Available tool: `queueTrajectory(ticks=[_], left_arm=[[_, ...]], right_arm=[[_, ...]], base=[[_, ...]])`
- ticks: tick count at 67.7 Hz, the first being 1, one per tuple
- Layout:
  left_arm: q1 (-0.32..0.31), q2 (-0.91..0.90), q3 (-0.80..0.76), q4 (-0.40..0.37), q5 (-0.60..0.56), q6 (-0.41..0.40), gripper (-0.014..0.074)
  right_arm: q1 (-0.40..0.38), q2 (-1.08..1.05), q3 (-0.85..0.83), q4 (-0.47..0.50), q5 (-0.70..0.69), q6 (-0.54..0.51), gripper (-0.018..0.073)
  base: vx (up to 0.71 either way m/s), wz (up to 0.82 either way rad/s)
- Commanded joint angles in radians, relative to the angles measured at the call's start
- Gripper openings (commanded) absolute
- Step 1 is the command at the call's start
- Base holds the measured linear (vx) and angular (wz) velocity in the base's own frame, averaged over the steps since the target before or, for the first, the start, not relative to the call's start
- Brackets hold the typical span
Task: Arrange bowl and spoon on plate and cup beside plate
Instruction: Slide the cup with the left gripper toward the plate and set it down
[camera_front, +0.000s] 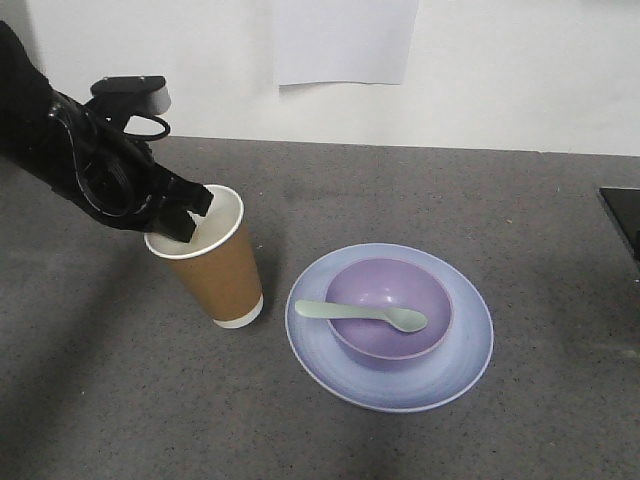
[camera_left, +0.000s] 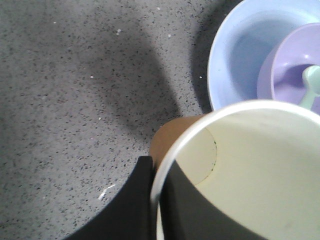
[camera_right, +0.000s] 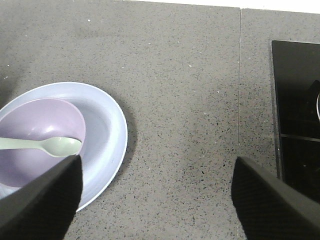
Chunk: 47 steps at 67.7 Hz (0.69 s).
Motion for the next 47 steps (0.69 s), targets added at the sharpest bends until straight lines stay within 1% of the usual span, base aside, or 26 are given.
queueTrajectory(ticks=[1,8,25,35,39,47], left_arm=[[-0.014,-0.045,-0.005,-0.031,-0.065,0.0,-0.0008],[-0.018,-0.044,0.016,-0.031,-0.088,-0.004,-0.0008],[-0.018,-0.018,0.018,-0.032,-0.092,-0.006,-0.0008],[-0.03,0.003,0.018,-0.038,-0.092,-0.006,-0.0008],[-0.036,0.008,0.018,-0.029,-0.092,-0.006,-0.0008],[-0.036,0.018,0.018,-0.03,-0.091,-0.006,-0.0008]], right_arm=[[-0.004,-0.002,-0.026,-0.004,-0.067,-0.007,0.0582],[-0.004,-0.002,-0.026,-0.004,-0.067,-0.007,0.0582],[-0.004,-0.002,-0.026,-0.004,-0.067,-0.007,0.0582],[-0.004,-0.002,-0.026,-0.004,-0.067,-0.007,0.0582],[-0.004,-0.002,-0.026,-0.005,-0.067,-0.007,0.0582],[-0.004,-0.002,-0.026,-0.005,-0.067,-0.007,0.0582]], base=[[0.0,0.0],[0.0,0.0],[0.0,0.0],[0.0,0.0],[0.0,0.0],[0.0,0.0]])
